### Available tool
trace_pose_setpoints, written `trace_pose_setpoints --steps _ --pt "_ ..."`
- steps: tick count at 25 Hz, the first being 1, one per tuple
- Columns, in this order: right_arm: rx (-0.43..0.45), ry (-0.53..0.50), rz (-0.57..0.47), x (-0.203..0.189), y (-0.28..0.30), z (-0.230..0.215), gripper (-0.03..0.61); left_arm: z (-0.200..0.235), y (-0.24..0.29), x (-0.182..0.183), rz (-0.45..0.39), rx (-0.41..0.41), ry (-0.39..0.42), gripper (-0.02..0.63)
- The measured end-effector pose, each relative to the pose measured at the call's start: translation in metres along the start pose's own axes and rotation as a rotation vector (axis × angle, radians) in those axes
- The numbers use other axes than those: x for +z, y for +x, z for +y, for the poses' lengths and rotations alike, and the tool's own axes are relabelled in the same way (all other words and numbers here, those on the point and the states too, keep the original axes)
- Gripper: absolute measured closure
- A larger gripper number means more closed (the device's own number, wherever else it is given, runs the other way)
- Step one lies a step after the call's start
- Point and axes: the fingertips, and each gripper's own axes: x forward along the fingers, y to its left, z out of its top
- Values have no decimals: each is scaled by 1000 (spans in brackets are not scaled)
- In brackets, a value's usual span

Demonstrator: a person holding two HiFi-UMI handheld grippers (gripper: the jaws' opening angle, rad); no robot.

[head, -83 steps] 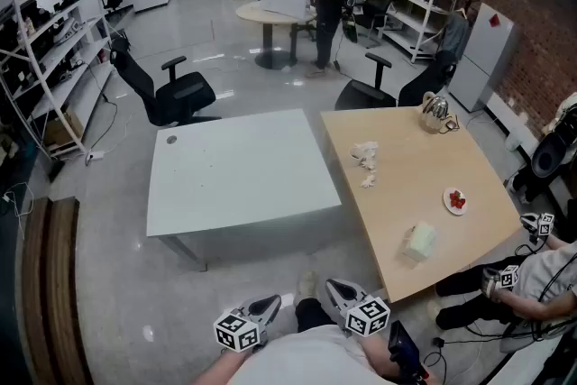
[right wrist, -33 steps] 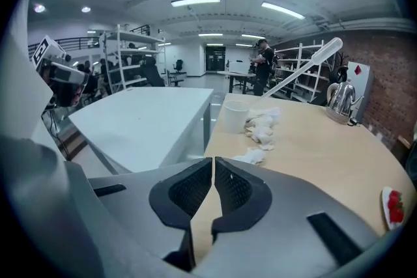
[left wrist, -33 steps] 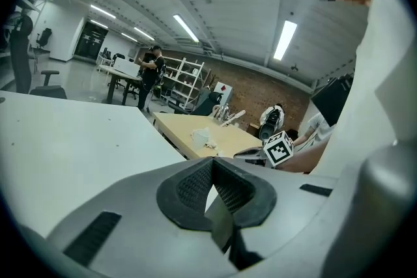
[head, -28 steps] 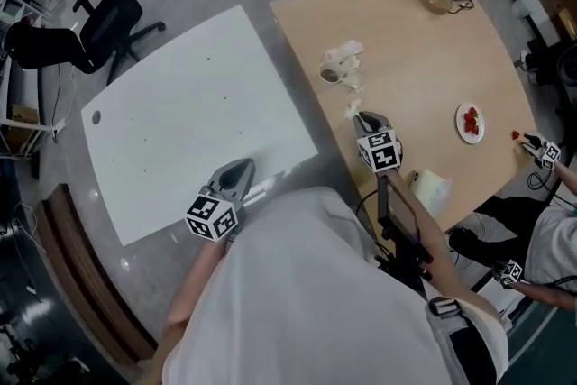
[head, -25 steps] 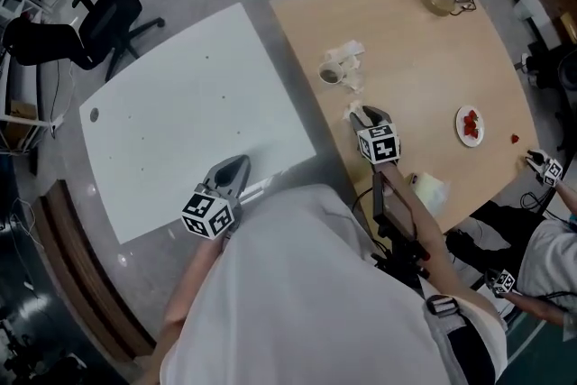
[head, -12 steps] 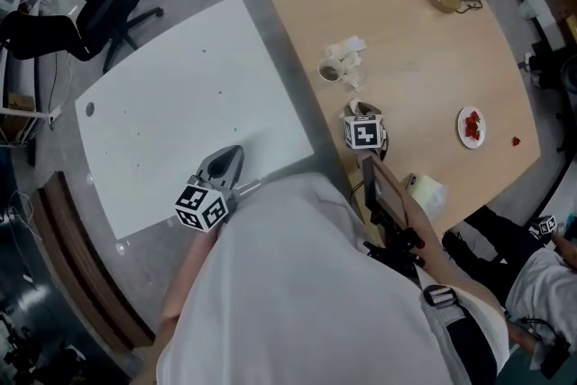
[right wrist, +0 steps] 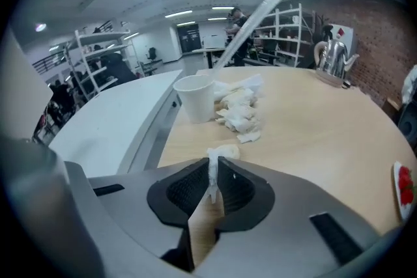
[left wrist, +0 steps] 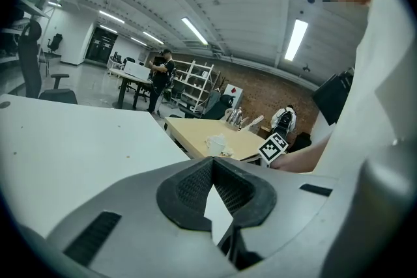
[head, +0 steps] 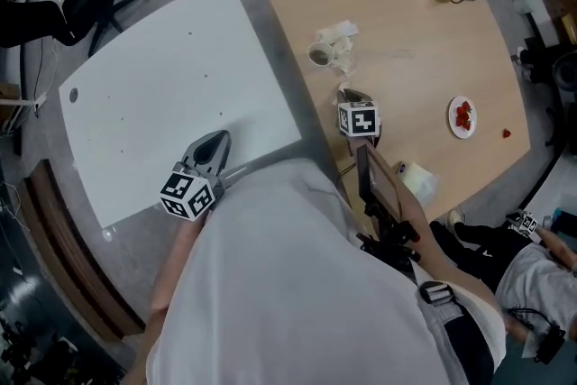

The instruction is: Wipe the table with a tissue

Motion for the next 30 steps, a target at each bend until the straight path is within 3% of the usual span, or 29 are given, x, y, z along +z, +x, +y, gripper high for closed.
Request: trace_pose_setpoints --steps 6,12,18,23,30 --pt "71 -194 -73 28 -18 44 529 2 -14 -5 -3 44 -18 607" --pt "283 -348 -158 51 -31 120 529 4 -34 -12 -33 123 -25 607" --pt "473 -463 -162 44 -29 196 529 16 -67 -28 -63 202 -68 607" --pt "559 -495 -125 30 -27 238 529 23 -91 -36 -73 231 -84 607" --pt "584 -459 -54 21 -15 277 529 44 -127 -46 -87 261 -133 607"
